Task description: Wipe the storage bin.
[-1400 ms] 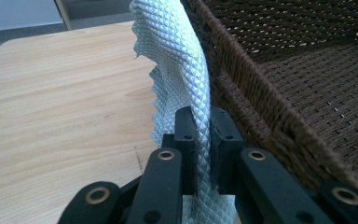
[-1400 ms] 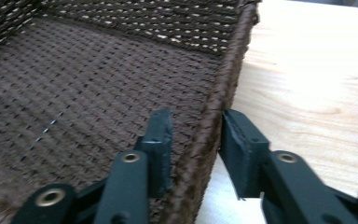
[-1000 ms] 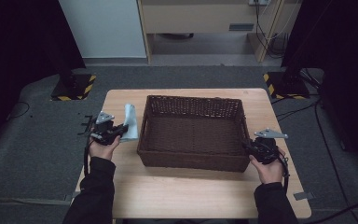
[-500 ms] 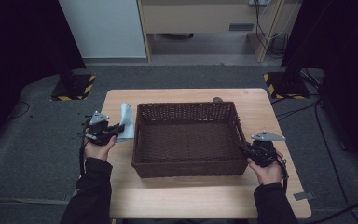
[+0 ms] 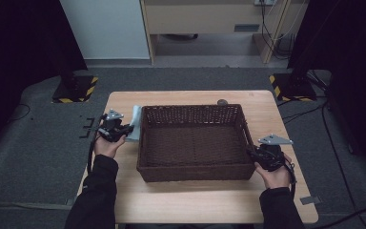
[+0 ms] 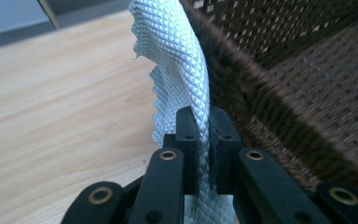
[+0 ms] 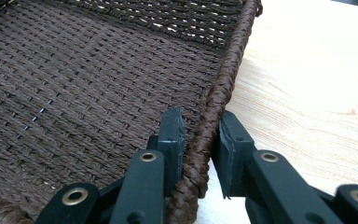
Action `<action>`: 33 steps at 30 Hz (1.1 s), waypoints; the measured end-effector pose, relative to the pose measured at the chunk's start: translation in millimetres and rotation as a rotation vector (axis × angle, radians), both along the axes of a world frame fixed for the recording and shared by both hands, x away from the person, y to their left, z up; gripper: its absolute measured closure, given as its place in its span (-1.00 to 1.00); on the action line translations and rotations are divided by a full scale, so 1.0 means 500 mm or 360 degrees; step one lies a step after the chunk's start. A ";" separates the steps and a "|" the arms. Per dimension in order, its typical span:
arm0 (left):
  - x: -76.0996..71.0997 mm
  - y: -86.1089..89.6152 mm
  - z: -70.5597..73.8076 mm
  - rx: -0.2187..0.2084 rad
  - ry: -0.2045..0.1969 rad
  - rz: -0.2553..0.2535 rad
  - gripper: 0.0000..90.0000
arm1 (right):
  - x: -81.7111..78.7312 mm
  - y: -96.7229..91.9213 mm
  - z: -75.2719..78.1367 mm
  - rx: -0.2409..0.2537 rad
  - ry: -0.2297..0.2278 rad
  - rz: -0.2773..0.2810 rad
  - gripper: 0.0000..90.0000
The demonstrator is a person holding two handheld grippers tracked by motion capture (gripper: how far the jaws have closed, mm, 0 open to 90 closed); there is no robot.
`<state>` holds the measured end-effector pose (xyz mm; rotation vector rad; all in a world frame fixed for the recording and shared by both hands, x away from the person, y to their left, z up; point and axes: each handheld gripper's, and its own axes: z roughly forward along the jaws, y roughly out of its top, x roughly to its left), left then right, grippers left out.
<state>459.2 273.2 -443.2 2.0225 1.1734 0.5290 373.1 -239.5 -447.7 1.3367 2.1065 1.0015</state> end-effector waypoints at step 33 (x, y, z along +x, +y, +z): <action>0.016 -0.025 -0.080 0.0053 0.0194 -0.0115 0.86 | 0.000 -0.009 -0.004 0.0045 -0.0012 0.0002 0.61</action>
